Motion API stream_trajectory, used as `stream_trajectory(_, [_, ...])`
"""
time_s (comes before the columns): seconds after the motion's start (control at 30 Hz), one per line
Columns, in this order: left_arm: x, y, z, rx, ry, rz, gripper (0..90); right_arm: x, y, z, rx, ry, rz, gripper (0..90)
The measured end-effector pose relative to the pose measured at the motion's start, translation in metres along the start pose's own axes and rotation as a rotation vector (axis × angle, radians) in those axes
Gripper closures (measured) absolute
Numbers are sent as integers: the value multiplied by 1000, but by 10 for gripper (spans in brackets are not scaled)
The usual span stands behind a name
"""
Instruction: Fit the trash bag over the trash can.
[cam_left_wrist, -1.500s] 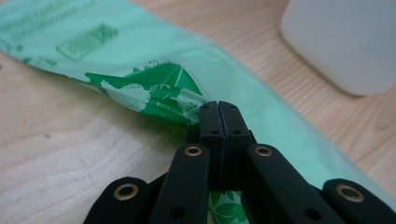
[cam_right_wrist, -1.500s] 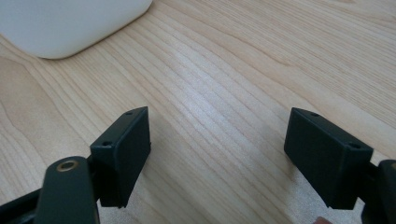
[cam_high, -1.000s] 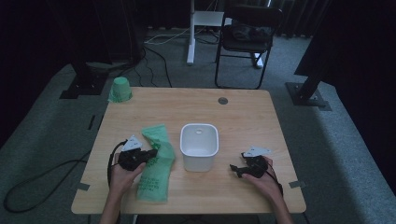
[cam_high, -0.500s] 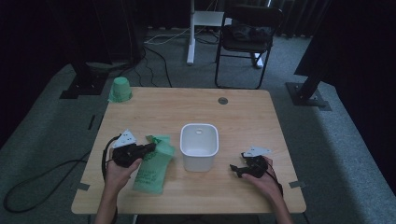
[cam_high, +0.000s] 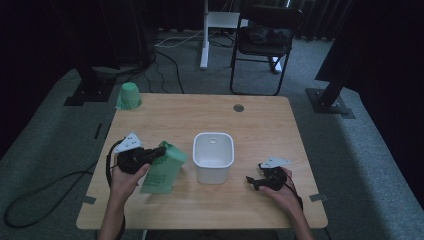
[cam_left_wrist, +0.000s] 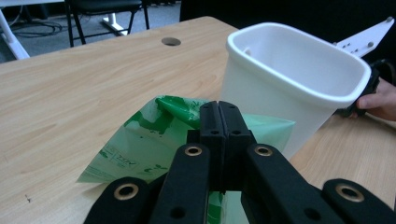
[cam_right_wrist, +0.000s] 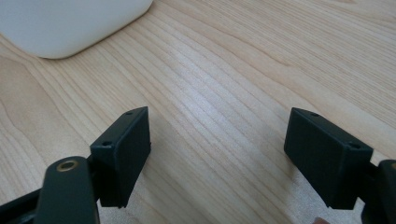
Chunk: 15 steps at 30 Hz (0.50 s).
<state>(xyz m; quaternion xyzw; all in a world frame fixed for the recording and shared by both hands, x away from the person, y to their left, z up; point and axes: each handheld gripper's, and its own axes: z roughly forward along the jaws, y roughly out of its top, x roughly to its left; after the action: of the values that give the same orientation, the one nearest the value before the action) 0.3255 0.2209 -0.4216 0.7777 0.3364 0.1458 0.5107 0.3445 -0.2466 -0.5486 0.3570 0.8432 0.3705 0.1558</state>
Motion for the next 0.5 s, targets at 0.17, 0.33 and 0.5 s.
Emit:
stream_trajectory(0.17, [-3,7,-4,-16,-2,7,900,0,0,0,0,0,0,224])
stream_trajectory(0.33, [-6,15,-7,-34,-13,15,900,0,0,0,0,0,0,224])
stream_trajectory(0.5, [-12,23,-11,-50,-23,29,900,0,0,0,0,0,1,224])
